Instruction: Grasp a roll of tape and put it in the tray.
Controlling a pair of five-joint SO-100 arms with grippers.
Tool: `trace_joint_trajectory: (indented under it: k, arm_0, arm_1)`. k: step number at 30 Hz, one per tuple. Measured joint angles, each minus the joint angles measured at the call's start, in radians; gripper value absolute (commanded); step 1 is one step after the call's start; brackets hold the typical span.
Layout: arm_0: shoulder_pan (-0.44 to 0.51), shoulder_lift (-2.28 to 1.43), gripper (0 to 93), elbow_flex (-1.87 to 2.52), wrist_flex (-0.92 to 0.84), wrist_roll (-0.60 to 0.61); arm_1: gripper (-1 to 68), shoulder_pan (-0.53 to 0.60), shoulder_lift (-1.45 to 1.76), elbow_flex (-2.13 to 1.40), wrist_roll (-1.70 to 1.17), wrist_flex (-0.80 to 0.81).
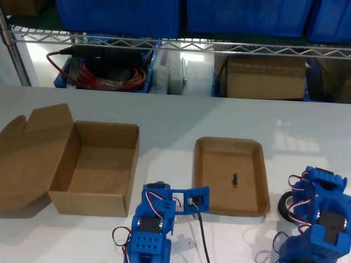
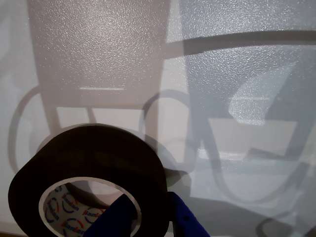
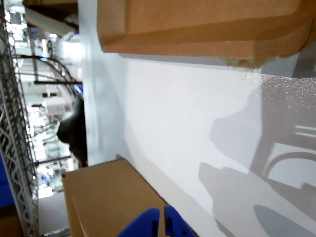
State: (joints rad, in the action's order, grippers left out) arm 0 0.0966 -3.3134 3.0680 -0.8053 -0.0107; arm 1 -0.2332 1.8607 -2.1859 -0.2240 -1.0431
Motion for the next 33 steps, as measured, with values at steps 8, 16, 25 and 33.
trace_joint_trajectory:
  k: [8, 16, 25, 33]
  arm_0:
    - [0.0, 0.0, 0.2, 0.0, 0.0, 0.0]
    - [0.0, 0.0, 0.2, 0.0, 0.0, 0.0]
    - [0.0, 0.0, 0.2, 0.0, 0.0, 0.0]
    - [0.0, 0.0, 0.2, 0.0, 0.0, 0.0]
  arm_1:
    - [0.2, 0.029, 0.081, 0.002, 0.043, 0.1]
    - [0.1, 0.291, 0.186, 0.106, 0.087, 0.167]
    - [0.1, 0.552, 0.021, 0.235, 0.077, 0.175]
    - [0.1, 0.63, -0.107, 0.253, 0.032, 0.166]
